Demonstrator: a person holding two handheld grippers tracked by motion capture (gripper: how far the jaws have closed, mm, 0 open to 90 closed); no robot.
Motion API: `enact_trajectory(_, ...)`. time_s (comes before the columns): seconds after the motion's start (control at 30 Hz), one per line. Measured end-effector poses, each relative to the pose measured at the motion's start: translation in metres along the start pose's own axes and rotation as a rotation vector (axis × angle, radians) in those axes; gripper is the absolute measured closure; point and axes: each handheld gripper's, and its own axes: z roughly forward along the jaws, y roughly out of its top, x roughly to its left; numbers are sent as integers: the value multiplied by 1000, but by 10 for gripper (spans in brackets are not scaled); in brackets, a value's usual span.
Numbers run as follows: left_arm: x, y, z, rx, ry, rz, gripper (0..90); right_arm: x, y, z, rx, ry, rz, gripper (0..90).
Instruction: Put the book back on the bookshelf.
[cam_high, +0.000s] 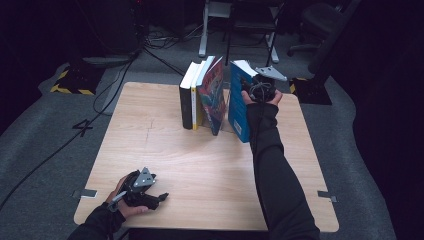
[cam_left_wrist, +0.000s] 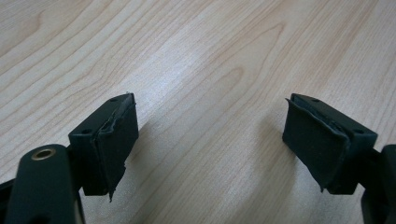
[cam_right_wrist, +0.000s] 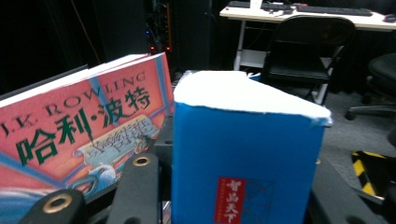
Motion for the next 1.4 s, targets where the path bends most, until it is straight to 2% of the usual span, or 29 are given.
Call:
enact_trajectory(0.1, -1, 0, 0, 1, -2, 0, 183, 0, -6, -1, -15, 10, 4, 607)
enact_trajectory(0.3, -1, 0, 0, 2, -4, 3, 183, 1, -11, -10, -13, 29, -31, 603)
enact_trajectory(0.77, -1, 0, 0, 0, -3, 4, 181, -8, -32, -50, 43, 106, -56, 596)
enact_trajectory(0.97, -1, 0, 1, -1, -2, 1, 180, -5, -41, -66, 68, 130, -101, 594)
enact_trajectory(1.13, -1, 0, 1, -1, -1, 1, 181, -3, -40, -69, 101, 139, -115, 582)
enact_trajectory(1.27, -1, 0, 1, -1, -1, 1, 180, -6, -34, -65, 159, 174, -108, 550)
enact_trajectory(1.4, -1, 0, 1, 0, -2, 1, 181, -8, -30, -60, 196, 185, -114, 499)
